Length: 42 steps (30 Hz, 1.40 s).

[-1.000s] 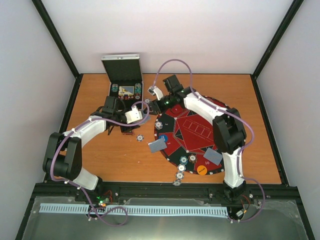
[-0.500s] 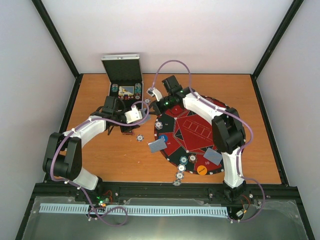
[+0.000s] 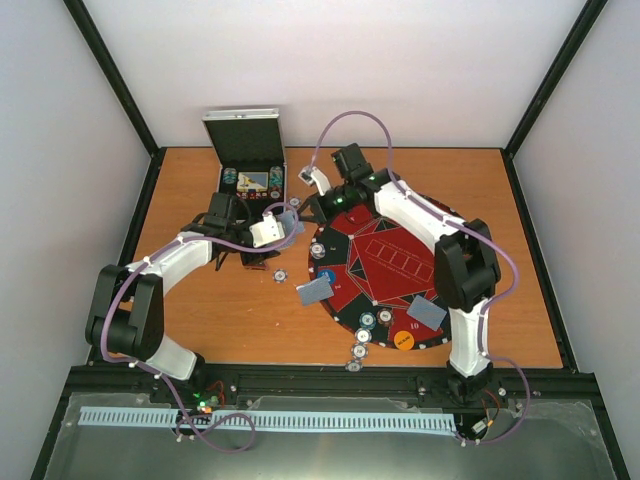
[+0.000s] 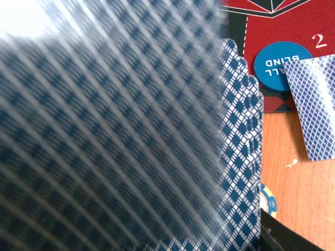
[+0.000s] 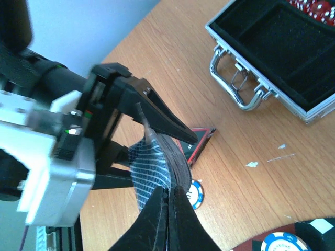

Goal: Distribute texas hold em gaming equipment

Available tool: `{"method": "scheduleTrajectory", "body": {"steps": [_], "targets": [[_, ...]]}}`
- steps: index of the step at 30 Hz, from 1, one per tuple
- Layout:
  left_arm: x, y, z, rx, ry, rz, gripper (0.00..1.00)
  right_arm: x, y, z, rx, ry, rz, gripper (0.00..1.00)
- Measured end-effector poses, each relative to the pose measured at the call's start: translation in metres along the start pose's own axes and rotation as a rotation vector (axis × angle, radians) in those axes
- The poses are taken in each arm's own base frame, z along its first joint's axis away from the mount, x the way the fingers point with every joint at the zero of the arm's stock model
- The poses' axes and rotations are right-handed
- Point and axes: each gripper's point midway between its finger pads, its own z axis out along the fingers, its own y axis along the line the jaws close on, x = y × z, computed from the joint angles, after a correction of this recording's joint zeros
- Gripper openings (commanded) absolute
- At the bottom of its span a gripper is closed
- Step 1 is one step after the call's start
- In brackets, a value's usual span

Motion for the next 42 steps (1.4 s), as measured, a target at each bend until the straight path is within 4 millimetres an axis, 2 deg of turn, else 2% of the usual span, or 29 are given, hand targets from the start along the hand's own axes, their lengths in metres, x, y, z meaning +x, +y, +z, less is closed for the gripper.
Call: {"method": "scheduleTrajectory", "body": {"steps": [8,11,14,16,18,19,21,24,28,30,34,42], "targets": [[0.001,-0.002,0.001,0.004,0.002,-0.003,0.54,-0.020,0.005,-0.040,-0.009,-0.098,0.010,0.03],[0.001,-0.002,0.001,0.004,0.001,-0.005,0.54,-0.020,0.000,-0.058,0.007,-0.128,0.048,0.03],[0.001,-0.002,0.001,0.006,0.001,-0.011,0.55,-0.008,-0.015,-0.088,0.075,-0.162,0.142,0.03],[0.001,-0.002,0.001,0.006,0.000,-0.016,0.54,0.012,-0.031,-0.117,0.153,-0.193,0.236,0.03],[0.001,-0.002,0.001,0.006,-0.002,-0.023,0.55,0.042,-0.047,-0.148,0.259,-0.214,0.355,0.03],[0.001,-0.002,0.001,0.006,-0.003,-0.028,0.55,0.062,-0.058,-0.168,0.342,-0.232,0.420,0.03],[0.000,-0.003,0.001,0.009,-0.005,-0.037,0.54,0.102,-0.065,-0.189,0.453,-0.223,0.531,0.03],[-0.003,-0.002,-0.001,0.015,-0.012,-0.053,0.55,0.159,-0.061,-0.193,0.549,-0.144,0.667,0.03],[-0.007,0.000,-0.002,0.016,-0.021,-0.058,0.55,0.226,-0.056,-0.194,0.664,0.014,0.820,0.03],[-0.007,0.000,-0.002,0.017,-0.022,-0.061,0.55,0.243,-0.053,-0.201,0.721,0.054,0.852,0.03],[-0.008,-0.001,-0.002,0.021,-0.028,-0.064,0.55,0.257,-0.046,-0.213,0.782,0.074,0.876,0.03],[-0.010,-0.002,-0.002,0.027,-0.036,-0.066,0.55,0.302,-0.037,-0.201,0.774,0.187,0.978,0.03]]}}
